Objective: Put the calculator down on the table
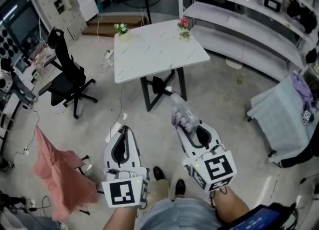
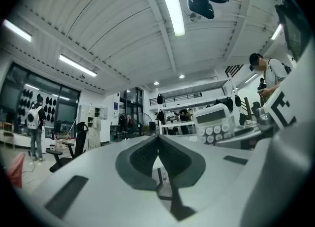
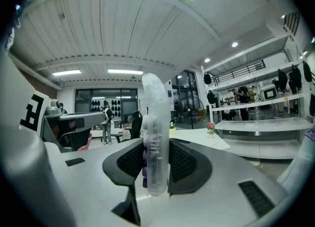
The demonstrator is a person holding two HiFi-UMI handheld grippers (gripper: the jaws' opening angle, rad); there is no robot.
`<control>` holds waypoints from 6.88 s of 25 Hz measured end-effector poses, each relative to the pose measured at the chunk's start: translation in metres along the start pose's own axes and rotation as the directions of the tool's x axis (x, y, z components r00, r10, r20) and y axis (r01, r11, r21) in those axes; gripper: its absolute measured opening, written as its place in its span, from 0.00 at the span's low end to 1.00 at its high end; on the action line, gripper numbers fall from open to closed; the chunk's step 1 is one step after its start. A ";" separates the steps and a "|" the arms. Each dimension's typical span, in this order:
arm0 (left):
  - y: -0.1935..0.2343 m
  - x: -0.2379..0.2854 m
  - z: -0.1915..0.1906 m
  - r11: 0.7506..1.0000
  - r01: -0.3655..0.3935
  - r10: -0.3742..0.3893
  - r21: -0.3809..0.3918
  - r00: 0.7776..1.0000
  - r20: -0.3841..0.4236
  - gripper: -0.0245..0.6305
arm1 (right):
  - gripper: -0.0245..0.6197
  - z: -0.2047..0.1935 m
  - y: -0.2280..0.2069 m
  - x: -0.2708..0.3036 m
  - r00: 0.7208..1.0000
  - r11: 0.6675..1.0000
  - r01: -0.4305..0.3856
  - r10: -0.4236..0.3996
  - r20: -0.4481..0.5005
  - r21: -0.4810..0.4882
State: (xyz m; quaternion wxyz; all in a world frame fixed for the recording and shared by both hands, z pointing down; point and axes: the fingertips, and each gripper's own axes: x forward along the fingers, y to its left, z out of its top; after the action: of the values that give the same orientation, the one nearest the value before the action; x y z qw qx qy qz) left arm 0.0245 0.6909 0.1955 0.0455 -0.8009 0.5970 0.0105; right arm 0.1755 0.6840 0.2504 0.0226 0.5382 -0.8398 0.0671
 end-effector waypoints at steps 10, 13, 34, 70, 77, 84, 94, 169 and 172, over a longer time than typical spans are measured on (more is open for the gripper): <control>0.045 0.093 -0.040 0.998 -0.060 0.058 -0.029 0.997 -0.049 0.05 | 0.27 -0.017 -0.037 0.100 0.997 0.999 -0.042 0.042 -0.062 0.006; 0.073 0.130 -0.053 0.997 -0.066 0.063 -0.042 0.996 -0.067 0.05 | 0.27 -0.020 -0.042 0.145 0.995 0.999 -0.044 0.044 -0.092 0.006; 0.190 0.323 -0.039 1.000 0.014 -0.014 0.000 1.000 0.005 0.05 | 0.27 0.067 -0.067 0.351 1.000 0.998 -0.014 0.015 0.008 -0.063; 0.244 0.619 -0.054 0.972 -0.195 0.197 0.133 0.980 0.001 0.05 | 0.27 0.095 -0.233 0.654 0.972 0.974 -0.228 0.227 -0.052 -0.012; 0.277 0.619 -0.067 0.968 -0.231 0.232 0.101 0.973 -0.003 0.05 | 0.27 0.087 -0.209 0.686 0.961 0.964 -0.265 0.261 -0.094 -0.037; 0.305 0.628 -0.097 0.973 -0.222 0.226 0.064 0.972 -0.061 0.05 | 0.27 0.055 -0.196 0.713 0.953 0.967 -0.255 0.248 -0.174 -0.024; 0.331 0.646 -0.154 0.985 -0.173 0.172 0.011 0.969 -0.176 0.05 | 0.27 -0.013 -0.188 0.740 0.924 0.977 -0.210 0.207 -0.320 0.025; 0.387 0.705 -0.260 0.981 -0.170 0.123 -0.096 0.920 -0.372 0.05 | 0.35 -0.171 -0.221 0.802 0.715 0.891 0.076 0.265 -0.648 0.448; 0.386 0.705 -0.260 0.982 -0.165 0.119 -0.095 0.921 -0.370 0.05 | 0.31 -0.176 -0.225 0.800 0.709 0.898 0.083 0.253 -0.659 0.433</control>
State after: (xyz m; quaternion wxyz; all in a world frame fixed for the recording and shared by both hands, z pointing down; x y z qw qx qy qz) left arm -0.1529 -0.1144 0.3808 -0.1165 -0.7447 0.6500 -0.0970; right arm 0.0376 -0.1050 0.5322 0.2160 0.4228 -0.7558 0.4509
